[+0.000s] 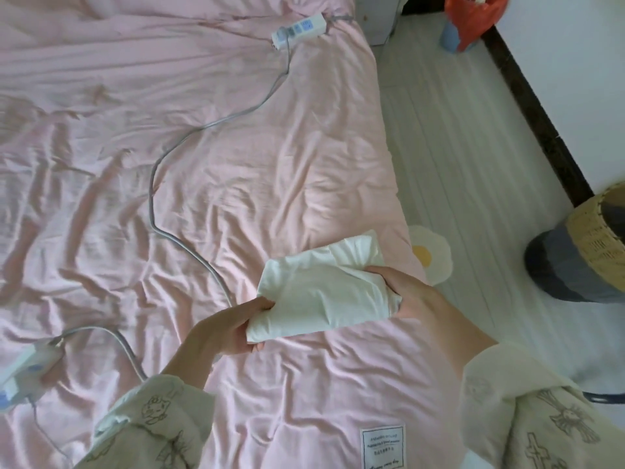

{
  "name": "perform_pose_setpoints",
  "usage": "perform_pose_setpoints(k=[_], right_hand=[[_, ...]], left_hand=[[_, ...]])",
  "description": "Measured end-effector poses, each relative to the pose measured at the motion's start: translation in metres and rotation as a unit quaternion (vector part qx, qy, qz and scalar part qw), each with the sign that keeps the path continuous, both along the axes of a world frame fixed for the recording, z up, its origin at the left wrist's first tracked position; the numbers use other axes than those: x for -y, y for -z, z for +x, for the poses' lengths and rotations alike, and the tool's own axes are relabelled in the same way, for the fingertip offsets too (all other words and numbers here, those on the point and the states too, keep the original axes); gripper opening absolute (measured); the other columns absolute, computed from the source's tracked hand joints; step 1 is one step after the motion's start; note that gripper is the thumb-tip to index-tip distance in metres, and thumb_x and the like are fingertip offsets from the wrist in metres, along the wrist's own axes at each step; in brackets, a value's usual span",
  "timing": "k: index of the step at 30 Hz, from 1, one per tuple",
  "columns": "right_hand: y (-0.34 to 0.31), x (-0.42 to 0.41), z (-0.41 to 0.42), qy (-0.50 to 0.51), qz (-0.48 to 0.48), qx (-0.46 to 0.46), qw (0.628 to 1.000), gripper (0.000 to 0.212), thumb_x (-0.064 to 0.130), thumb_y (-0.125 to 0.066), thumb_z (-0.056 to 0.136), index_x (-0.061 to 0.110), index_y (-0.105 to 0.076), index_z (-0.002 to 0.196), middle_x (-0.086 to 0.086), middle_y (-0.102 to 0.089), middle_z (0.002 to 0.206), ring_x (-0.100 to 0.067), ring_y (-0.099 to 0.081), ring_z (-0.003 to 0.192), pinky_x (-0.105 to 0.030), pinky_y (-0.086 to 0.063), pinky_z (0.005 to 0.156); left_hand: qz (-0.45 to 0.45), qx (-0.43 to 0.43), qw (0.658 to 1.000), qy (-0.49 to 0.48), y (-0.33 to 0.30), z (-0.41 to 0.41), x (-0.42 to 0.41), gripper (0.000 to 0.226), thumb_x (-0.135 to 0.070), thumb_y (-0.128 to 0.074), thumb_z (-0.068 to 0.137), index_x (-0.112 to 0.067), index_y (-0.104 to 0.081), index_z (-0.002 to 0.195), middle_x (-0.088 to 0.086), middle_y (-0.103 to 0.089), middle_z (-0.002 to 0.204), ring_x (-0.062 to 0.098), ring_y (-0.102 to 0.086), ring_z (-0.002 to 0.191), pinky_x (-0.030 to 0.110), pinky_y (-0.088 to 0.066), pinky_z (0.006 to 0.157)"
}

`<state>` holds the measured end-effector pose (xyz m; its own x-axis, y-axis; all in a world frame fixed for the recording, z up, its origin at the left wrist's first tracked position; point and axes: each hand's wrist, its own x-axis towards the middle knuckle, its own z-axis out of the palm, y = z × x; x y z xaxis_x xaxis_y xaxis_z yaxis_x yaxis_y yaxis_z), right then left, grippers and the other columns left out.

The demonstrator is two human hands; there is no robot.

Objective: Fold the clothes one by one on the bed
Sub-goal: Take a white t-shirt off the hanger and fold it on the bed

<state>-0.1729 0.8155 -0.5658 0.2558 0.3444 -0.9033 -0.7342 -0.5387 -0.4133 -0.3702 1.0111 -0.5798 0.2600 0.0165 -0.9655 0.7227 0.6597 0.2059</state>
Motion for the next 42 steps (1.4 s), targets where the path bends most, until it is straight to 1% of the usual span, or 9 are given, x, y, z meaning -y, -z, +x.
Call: perform_pose_setpoints(k=[6,9,12,15,17,24,30,34,42], right_hand=[[-0.056,0.072,0.035,0.018,0.024,0.01,0.999,0.053,0.021,-0.075,0.059,0.005,-0.063,0.109,-0.011,-0.069,0.09,-0.026,-0.067,0.081,-0.035,-0.053,0.071],[-0.091,0.134,0.057,0.029,0.05,0.047,0.997,0.031,0.014,-0.062,0.077,0.004,-0.06,0.106,-0.01,-0.065,0.085,-0.023,-0.065,0.075,-0.031,-0.053,0.068],[-0.118,0.211,0.081,0.052,0.071,0.074,0.993,0.022,0.012,-0.06,0.082,0.007,-0.059,0.104,-0.01,-0.067,0.093,-0.025,-0.066,0.08,-0.034,-0.055,0.069],[-0.135,0.301,0.106,0.092,0.063,0.109,0.988,0.013,0.011,-0.057,0.088,0.016,-0.054,0.099,-0.008,-0.063,0.096,-0.025,-0.063,0.085,-0.037,-0.053,0.072],[-0.136,0.352,0.123,0.112,0.053,0.131,0.984,0.021,0.012,-0.06,0.088,0.018,-0.052,0.106,-0.006,-0.062,0.102,-0.024,-0.062,0.092,-0.039,-0.052,0.077],[-0.136,0.521,0.186,0.209,0.022,0.165,0.964,0.052,0.013,-0.065,0.085,0.016,-0.042,0.132,-0.007,-0.059,0.119,-0.026,-0.06,0.105,-0.044,-0.051,0.09],[-0.124,0.593,0.232,0.287,-0.043,0.162,0.943,0.044,0.013,-0.066,0.085,0.017,-0.044,0.123,-0.006,-0.056,0.117,-0.028,-0.056,0.107,-0.047,-0.046,0.098],[-0.104,0.619,0.274,0.303,-0.071,0.142,0.94,0.035,0.015,-0.065,0.085,0.018,-0.045,0.114,-0.005,-0.056,0.106,-0.027,-0.056,0.098,-0.046,-0.046,0.094],[-0.03,0.638,0.422,0.326,-0.138,0.171,0.92,0.05,0.021,-0.064,0.084,0.011,-0.045,0.13,-0.007,-0.054,0.122,-0.029,-0.052,0.109,-0.045,-0.045,0.097]], left_hand=[[-0.062,0.196,0.979,0.009,-0.05,0.034,0.05,0.064,-0.013,-0.081,0.04,-0.002,-0.066,0.101,0.015,-0.068,0.085,0.029,-0.067,0.069,0.031,-0.055,0.058],[-0.057,0.245,0.968,0.015,-0.081,0.084,0.096,0.054,-0.027,-0.079,0.064,-0.006,-0.064,0.112,0.014,-0.07,0.1,0.03,-0.069,0.084,0.038,-0.058,0.07],[-0.001,0.251,0.966,0.062,-0.1,0.14,0.157,0.046,-0.045,-0.054,0.088,-0.014,-0.062,0.121,0.012,-0.066,0.119,0.031,-0.064,0.107,0.05,-0.053,0.088],[0.085,0.239,0.961,0.112,-0.118,0.198,0.243,0.038,-0.045,-0.059,0.087,-0.019,-0.062,0.114,0.007,-0.072,0.105,0.026,-0.069,0.095,0.041,-0.057,0.074],[0.116,0.234,0.955,0.139,-0.122,0.227,0.293,0.03,-0.04,-0.061,0.087,-0.019,-0.061,0.108,0.006,-0.071,0.101,0.026,-0.068,0.09,0.039,-0.057,0.069],[0.131,0.256,0.935,0.208,-0.131,0.333,0.455,0.04,-0.031,-0.064,0.087,-0.016,-0.053,0.122,0.005,-0.065,0.106,0.027,-0.062,0.097,0.047,-0.05,0.09],[0.097,0.26,0.929,0.243,-0.115,0.413,0.525,0.05,-0.028,-0.064,0.087,-0.018,-0.046,0.133,0.006,-0.062,0.116,0.029,-0.06,0.103,0.046,-0.051,0.088],[0.083,0.239,0.934,0.253,-0.089,0.464,0.554,0.047,-0.032,-0.059,0.09,-0.016,-0.044,0.131,0.0,-0.062,0.101,0.021,-0.061,0.089,0.039,-0.051,0.072],[0.09,0.25,0.917,0.298,-0.015,0.629,0.575,0.05,-0.039,-0.047,0.096,-0.02,-0.036,0.141,0.002,-0.056,0.125,0.026,-0.055,0.116,0.045,-0.045,0.101]])
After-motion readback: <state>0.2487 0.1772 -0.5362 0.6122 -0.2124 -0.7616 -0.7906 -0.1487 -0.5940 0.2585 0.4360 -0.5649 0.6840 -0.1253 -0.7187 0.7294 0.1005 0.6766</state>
